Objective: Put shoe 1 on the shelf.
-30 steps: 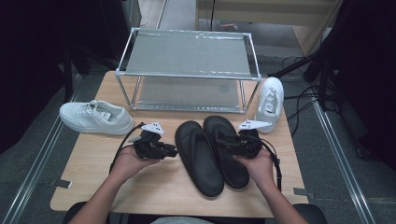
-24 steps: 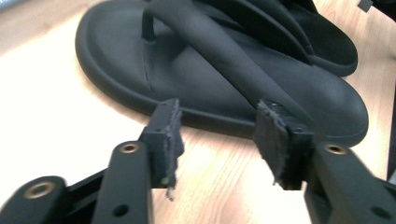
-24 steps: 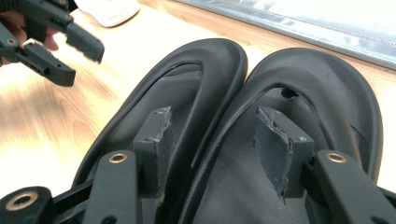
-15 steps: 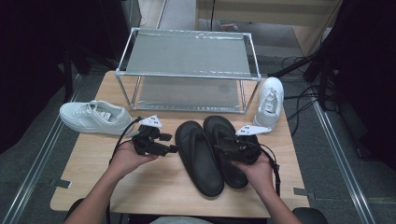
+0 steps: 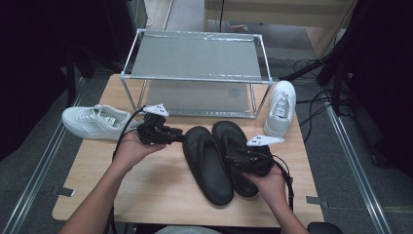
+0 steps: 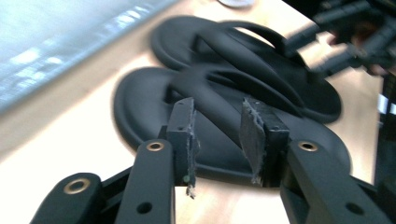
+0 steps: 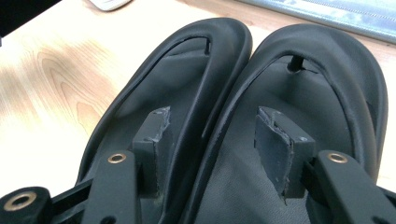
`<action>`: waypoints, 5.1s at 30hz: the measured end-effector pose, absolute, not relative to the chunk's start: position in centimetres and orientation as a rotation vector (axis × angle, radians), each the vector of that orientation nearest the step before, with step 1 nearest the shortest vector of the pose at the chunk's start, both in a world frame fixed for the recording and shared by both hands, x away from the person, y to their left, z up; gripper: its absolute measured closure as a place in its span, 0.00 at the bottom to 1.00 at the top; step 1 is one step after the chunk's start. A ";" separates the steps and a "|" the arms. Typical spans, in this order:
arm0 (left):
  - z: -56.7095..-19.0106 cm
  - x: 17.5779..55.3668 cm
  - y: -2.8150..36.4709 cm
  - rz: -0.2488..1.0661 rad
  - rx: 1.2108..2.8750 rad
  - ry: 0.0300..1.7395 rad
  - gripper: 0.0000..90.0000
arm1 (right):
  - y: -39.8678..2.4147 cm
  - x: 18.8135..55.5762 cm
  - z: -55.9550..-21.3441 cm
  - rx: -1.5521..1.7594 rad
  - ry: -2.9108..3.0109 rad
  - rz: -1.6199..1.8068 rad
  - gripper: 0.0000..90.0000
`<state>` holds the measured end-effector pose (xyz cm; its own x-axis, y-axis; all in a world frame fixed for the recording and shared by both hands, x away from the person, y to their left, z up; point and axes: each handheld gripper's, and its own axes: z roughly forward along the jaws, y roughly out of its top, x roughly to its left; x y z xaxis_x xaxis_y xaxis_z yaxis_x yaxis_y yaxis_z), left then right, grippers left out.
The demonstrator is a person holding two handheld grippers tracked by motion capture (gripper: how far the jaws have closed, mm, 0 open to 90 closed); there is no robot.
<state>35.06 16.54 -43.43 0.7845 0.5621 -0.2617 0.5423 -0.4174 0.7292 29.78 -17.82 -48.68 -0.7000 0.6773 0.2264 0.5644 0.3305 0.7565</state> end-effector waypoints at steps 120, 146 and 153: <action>-36.8 49.2 18.8 0.302 2.003 0.840 1.00 | -9.5 37.6 -47.6 1.338 2.301 1.149 0.84; -36.9 49.1 18.9 0.301 1.993 0.836 1.00 | -6.2 46.0 -50.6 1.506 2.117 1.131 0.84; -37.0 49.1 19.0 0.297 1.985 0.833 1.00 | -5.6 46.7 -50.9 1.499 2.100 1.133 0.77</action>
